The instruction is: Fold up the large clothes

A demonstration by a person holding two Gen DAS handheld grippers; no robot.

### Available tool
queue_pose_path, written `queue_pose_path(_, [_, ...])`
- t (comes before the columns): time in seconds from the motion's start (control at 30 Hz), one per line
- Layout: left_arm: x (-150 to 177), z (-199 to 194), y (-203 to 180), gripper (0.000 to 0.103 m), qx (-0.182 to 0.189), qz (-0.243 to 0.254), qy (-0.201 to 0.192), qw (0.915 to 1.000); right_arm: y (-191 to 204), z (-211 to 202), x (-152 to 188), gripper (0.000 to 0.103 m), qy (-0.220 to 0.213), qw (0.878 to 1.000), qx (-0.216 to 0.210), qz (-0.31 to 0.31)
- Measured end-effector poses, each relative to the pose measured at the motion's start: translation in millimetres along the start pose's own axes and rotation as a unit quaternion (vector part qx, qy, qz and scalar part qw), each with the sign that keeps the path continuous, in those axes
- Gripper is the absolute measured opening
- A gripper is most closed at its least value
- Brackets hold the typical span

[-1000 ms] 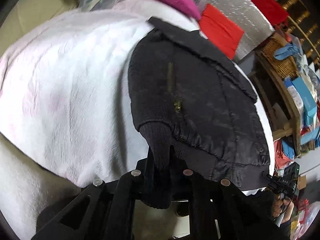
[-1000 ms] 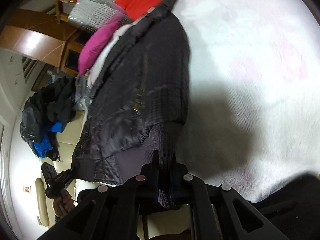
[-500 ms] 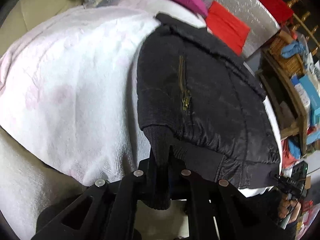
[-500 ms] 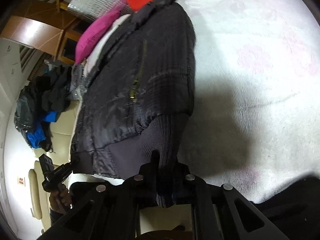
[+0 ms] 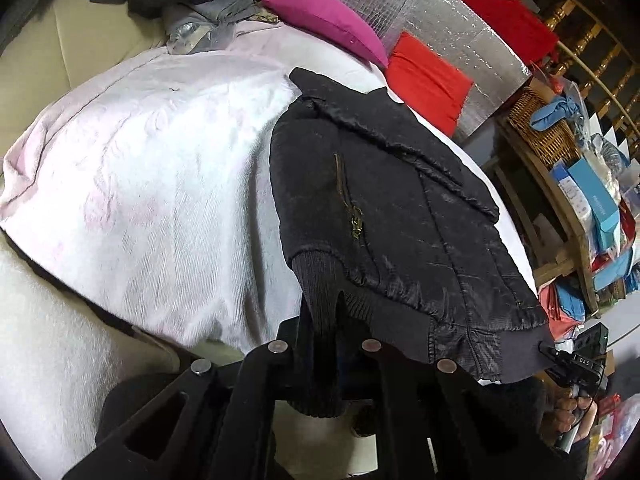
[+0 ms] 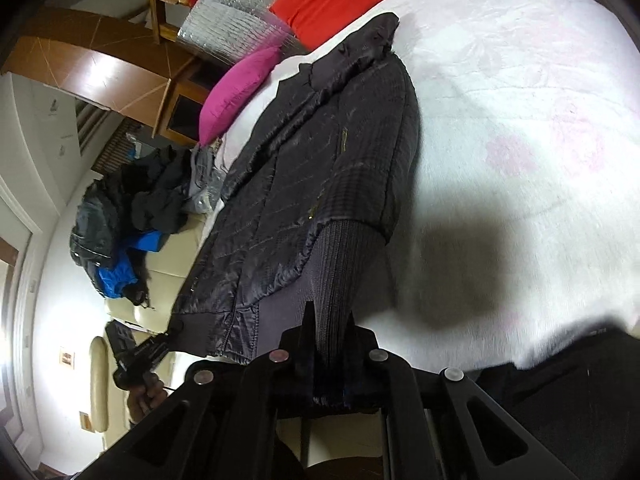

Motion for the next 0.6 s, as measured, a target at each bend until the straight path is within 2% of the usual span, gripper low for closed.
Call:
queue_pose_path(0.17, [3,-10,-5,0.007,0.004,0.01,-0.003,0.9999,4,-19,5,0.01,-0.008,1.0,-0.011,-0.005])
queue_pose_path(0.37, [0,-14,-5,0.007,0.009,0.019,-0.003,0.9998,6,-24,7,0.01,-0.009,1.0,-0.008,-0.011])
queue_pose_path(0.6, [-10,-25,-5,0.007,0.022,0.028,-0.013,0.9993,9,-33,-3,0.01,-0.016,1.0,-0.018,-0.016])
Point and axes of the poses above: each gripper's, at about its wrist camera, not at the fingertips, and z roughly the way its jaws point, y to its left, x to its underside, the point moved 6 cm from there along z, roughly the way its jaws point, and after that the axes turned 3 degrees about -x, right-handed, at the moved point
